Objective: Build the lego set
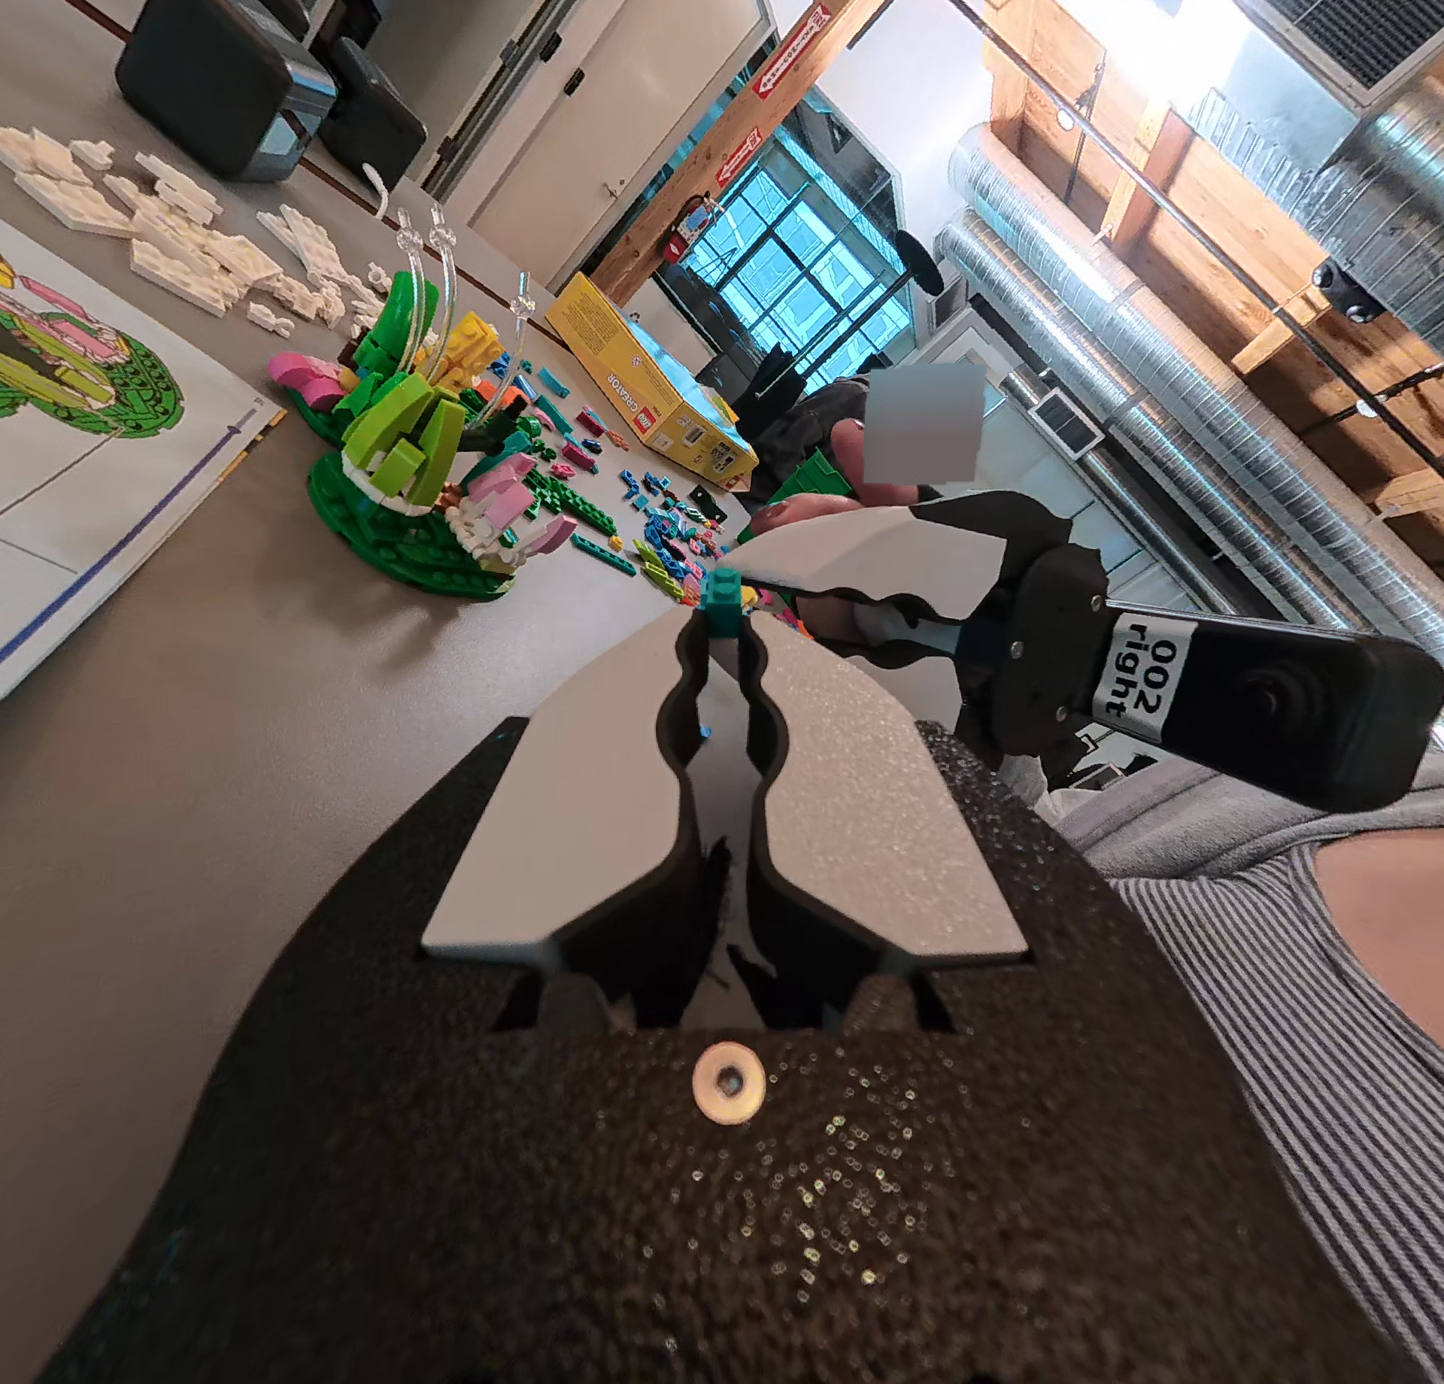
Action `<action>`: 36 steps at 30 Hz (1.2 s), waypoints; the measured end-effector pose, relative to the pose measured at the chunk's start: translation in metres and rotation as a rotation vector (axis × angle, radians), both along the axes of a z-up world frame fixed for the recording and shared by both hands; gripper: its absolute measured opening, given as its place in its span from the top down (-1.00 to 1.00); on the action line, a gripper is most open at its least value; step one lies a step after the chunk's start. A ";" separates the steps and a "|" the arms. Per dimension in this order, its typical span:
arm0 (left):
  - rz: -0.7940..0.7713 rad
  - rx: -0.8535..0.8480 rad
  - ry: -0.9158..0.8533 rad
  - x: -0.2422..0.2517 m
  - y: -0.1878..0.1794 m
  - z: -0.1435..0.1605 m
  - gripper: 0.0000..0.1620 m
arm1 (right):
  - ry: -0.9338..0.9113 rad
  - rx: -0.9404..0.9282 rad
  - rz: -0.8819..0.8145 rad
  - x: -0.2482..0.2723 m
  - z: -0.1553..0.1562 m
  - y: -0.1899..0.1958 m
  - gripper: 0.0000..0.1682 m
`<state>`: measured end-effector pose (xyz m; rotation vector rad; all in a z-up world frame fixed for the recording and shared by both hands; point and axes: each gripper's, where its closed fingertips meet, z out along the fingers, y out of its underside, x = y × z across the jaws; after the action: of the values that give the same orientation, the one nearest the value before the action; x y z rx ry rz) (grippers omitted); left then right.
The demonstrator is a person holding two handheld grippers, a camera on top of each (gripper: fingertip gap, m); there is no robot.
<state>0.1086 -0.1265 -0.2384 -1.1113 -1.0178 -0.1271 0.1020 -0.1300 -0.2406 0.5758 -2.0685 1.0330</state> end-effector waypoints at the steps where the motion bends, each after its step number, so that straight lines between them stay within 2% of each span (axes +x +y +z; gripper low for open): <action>1: 0.000 0.001 -0.001 0.000 0.000 0.000 0.92 | -0.005 -0.002 0.000 0.000 0.000 0.000 0.88; 18: 0.004 0.014 -0.009 -0.001 -0.002 0.000 0.92 | -0.107 -0.048 -0.012 -0.001 0.000 -0.001 0.87; 36: 0.007 0.013 -0.009 -0.001 -0.002 -0.001 0.92 | -0.114 -0.049 -0.010 -0.002 0.000 -0.001 0.87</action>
<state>0.1075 -0.1281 -0.2390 -1.0966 -1.0276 -0.1335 0.1004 -0.1313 -0.2410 0.4914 -2.1365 1.1304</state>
